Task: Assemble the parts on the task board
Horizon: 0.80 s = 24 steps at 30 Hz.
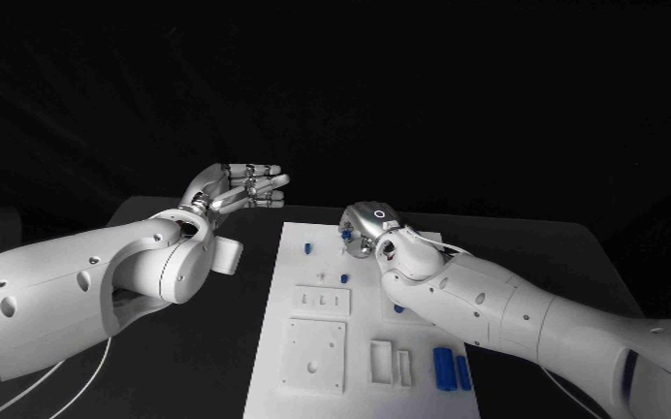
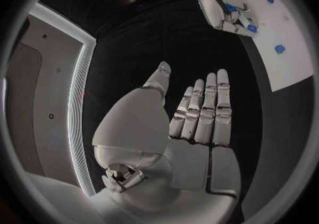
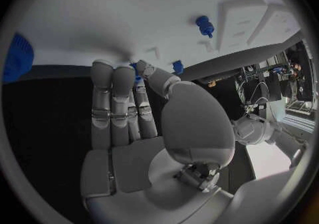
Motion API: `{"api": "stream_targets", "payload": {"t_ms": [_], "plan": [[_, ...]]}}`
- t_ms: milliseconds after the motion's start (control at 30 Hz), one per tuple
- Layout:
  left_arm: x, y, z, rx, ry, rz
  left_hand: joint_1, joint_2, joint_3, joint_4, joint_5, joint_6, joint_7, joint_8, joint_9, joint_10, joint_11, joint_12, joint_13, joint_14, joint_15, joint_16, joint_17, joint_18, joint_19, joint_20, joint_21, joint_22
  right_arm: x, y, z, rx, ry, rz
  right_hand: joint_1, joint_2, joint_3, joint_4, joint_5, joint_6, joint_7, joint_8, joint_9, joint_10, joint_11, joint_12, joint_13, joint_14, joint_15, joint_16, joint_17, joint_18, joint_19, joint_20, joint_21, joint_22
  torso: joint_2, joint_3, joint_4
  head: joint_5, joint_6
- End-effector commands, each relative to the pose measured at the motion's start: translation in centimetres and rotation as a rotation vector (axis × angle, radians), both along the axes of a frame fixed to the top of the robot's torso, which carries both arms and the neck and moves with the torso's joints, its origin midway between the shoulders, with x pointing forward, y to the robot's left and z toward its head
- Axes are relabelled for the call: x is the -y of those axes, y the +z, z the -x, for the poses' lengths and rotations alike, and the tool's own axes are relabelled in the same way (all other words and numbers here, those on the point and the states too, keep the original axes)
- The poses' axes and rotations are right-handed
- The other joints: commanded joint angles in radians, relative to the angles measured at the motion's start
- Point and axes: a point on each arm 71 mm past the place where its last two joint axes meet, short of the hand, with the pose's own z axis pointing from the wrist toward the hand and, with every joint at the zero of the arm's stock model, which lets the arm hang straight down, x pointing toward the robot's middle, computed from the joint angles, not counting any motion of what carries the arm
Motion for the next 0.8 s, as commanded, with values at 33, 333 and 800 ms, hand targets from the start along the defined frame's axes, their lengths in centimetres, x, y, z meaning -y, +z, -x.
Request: {"api": "stream_targets", "payload": {"t_ms": [33,333,800], "plan": [[0.2,0.2,0.0,0.010,-0.012,0.000,0.006,-0.003,0.001,-0.003,-0.004,0.004,0.002,0.003,0.001,-0.005,-0.001,0.005,0.001,-0.006,0.000,-0.005,-0.001,-0.005,-0.008,0.001,0.002,-0.001,0.0,-0.3,0.0,-0.016,0.004,0.015,0.002,0.012,0.004,-0.006,0.006,0.006,0.001,0.002,0.001,0.041,-0.039,0.003,0.002,-0.002,-0.003,-0.006,-0.003,0.018,0.009,0.001,-0.017,0.006,0.001,-0.0006,0.0008,-0.001,0.001],[0.1,0.2,0.0,0.010,-0.009,0.000,0.006,-0.003,0.001,-0.003,-0.004,0.004,0.002,0.003,0.001,-0.005,-0.001,0.005,0.001,-0.006,0.000,-0.005,-0.001,-0.005,-0.008,0.001,0.002,-0.001,0.3,-0.5,-0.2,-0.033,0.000,-0.033,-0.018,-0.056,-0.185,0.061,0.054,-0.196,0.010,0.003,-0.003,-0.273,0.038,0.007,0.002,-0.005,0.043,-0.050,-0.030,0.061,0.015,0.044,-0.138,-0.071,0.002,-0.0002,-0.0001,0.001,0.002],[-0.5,0.1,-0.1,0.003,0.002,-0.002,0.004,-0.002,0.000,-0.003,-0.004,0.001,0.002,0.003,0.001,-0.006,-0.001,0.005,0.001,-0.006,0.000,-0.005,-0.001,-0.005,-0.008,0.001,0.002,-0.001,1.6,0.4,0.3,0.005,0.007,-0.101,0.072,-0.075,-0.343,0.185,0.126,-0.208,0.019,0.001,-0.004,-0.302,0.044,0.002,-0.002,0.005,0.044,-0.063,-0.038,0.079,0.059,0.050,-0.191,-0.152,0.002,0.0018,-0.0049,0.005,0.016]]}}
